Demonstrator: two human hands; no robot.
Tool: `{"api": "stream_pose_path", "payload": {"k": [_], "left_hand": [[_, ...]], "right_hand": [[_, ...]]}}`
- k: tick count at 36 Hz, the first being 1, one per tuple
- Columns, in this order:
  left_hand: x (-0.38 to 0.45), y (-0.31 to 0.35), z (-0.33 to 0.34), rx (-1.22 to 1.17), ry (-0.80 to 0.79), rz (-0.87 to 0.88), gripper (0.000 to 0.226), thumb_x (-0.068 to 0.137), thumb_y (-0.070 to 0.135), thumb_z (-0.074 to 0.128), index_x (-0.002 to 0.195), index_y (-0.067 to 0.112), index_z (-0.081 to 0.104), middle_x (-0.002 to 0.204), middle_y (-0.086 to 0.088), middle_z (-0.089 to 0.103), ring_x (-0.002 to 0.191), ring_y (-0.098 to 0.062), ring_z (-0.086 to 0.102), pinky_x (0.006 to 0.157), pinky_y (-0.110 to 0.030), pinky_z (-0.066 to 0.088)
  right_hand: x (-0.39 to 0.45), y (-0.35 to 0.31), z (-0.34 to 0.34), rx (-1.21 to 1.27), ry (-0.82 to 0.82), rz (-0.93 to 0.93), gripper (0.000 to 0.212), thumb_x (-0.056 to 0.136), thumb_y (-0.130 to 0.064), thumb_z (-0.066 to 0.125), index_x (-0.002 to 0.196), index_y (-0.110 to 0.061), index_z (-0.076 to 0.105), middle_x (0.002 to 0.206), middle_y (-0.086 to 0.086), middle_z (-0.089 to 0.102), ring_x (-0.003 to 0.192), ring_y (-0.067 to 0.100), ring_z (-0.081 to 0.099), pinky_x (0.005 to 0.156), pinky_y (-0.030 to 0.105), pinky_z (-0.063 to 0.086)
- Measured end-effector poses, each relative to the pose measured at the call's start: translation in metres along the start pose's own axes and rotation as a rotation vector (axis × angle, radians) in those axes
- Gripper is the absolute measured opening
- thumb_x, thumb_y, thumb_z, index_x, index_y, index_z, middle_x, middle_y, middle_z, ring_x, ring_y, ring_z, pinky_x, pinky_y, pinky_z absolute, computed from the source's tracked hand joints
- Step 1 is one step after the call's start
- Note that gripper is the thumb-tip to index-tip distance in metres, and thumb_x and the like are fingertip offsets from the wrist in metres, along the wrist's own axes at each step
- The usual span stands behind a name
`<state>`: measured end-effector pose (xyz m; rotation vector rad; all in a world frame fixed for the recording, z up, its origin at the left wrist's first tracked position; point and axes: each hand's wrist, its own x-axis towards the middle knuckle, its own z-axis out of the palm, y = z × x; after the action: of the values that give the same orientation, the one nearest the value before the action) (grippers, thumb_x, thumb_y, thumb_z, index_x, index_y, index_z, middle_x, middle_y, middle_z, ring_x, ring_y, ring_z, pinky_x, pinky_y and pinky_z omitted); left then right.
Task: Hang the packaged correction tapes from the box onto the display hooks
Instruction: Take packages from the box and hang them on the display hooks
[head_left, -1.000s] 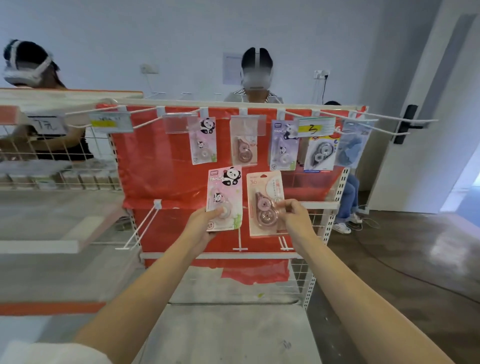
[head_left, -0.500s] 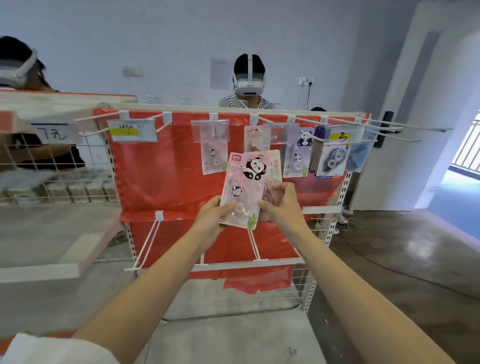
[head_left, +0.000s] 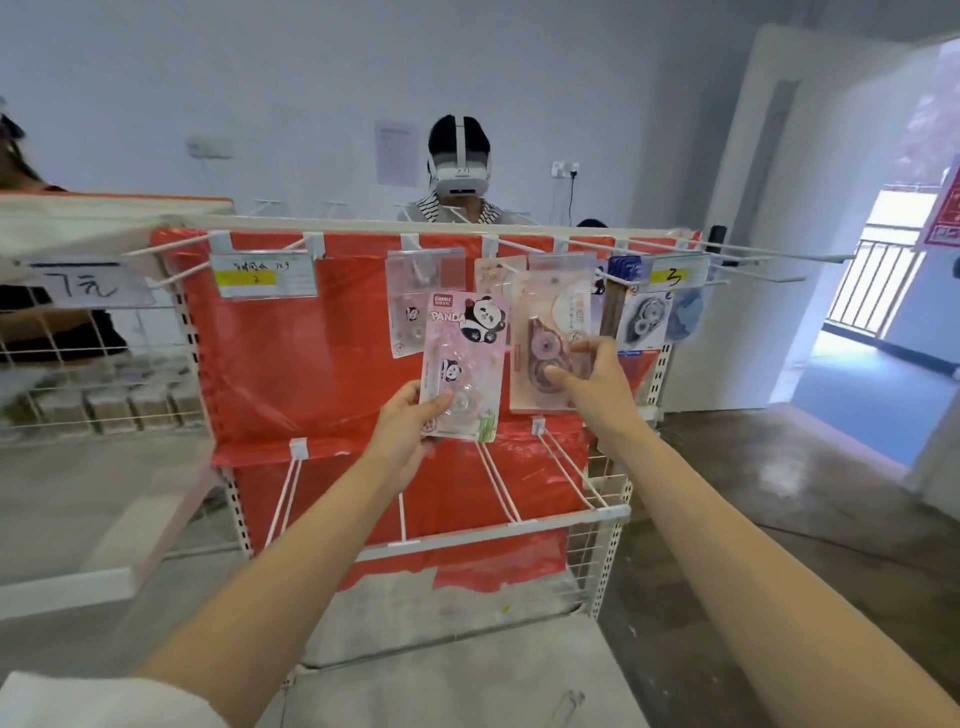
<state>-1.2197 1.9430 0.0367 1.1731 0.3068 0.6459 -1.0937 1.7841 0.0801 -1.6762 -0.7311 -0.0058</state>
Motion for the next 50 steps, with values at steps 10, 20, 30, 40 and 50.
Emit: {"api": "stream_pose_path", "payload": {"k": [10, 20, 30, 40, 50], "left_hand": [[-0.007, 0.013, -0.016, 0.098, -0.008, 0.042, 0.008, 0.091, 0.005, 0.057, 0.093, 0.013, 0.056, 0.092, -0.005, 0.066, 0.081, -0.02, 0.063, 0.069, -0.037, 0.049], [-0.008, 0.032, -0.032, 0.12, 0.087, 0.084, 0.009, 0.09, 0.007, 0.06, 0.088, 0.016, 0.058, 0.087, -0.003, 0.068, 0.076, -0.016, 0.063, 0.066, -0.028, 0.049], [0.002, 0.035, -0.025, 0.268, 0.134, 0.106, 0.008, 0.089, 0.015, 0.065, 0.088, 0.016, 0.058, 0.102, -0.012, 0.065, 0.096, -0.028, 0.06, 0.097, -0.052, 0.045], [0.003, 0.027, -0.02, 0.333, 0.26, 0.171, 0.005, 0.09, 0.016, 0.063, 0.091, 0.014, 0.058, 0.101, -0.01, 0.064, 0.092, -0.02, 0.059, 0.086, -0.036, 0.048], [0.007, 0.02, -0.009, 0.385, 0.275, 0.306, 0.009, 0.091, 0.013, 0.062, 0.095, 0.009, 0.054, 0.088, 0.001, 0.06, 0.075, -0.005, 0.052, 0.067, -0.02, 0.04]], "right_hand": [[0.007, -0.007, 0.016, 0.021, -0.002, 0.12, 0.029, 0.091, -0.015, 0.064, 0.109, -0.017, 0.042, 0.115, 0.004, 0.049, 0.105, 0.02, 0.052, 0.094, 0.038, 0.046], [0.011, -0.013, 0.039, 0.126, 0.014, 0.178, 0.031, 0.091, -0.009, 0.062, 0.109, -0.014, 0.037, 0.108, 0.003, 0.051, 0.103, 0.019, 0.056, 0.079, 0.029, 0.052], [0.014, -0.012, 0.041, 0.157, 0.049, 0.162, 0.032, 0.09, -0.006, 0.062, 0.11, -0.013, 0.038, 0.087, -0.01, 0.043, 0.076, -0.002, 0.047, 0.054, 0.011, 0.039], [0.017, -0.003, 0.039, 0.187, 0.021, 0.156, 0.038, 0.087, -0.002, 0.064, 0.112, -0.013, 0.037, 0.096, -0.007, 0.046, 0.092, 0.009, 0.051, 0.065, 0.015, 0.043], [0.029, 0.008, 0.032, 0.138, -0.012, 0.158, 0.038, 0.085, -0.007, 0.068, 0.108, -0.018, 0.039, 0.113, 0.003, 0.05, 0.105, 0.019, 0.054, 0.079, 0.026, 0.045]]}}
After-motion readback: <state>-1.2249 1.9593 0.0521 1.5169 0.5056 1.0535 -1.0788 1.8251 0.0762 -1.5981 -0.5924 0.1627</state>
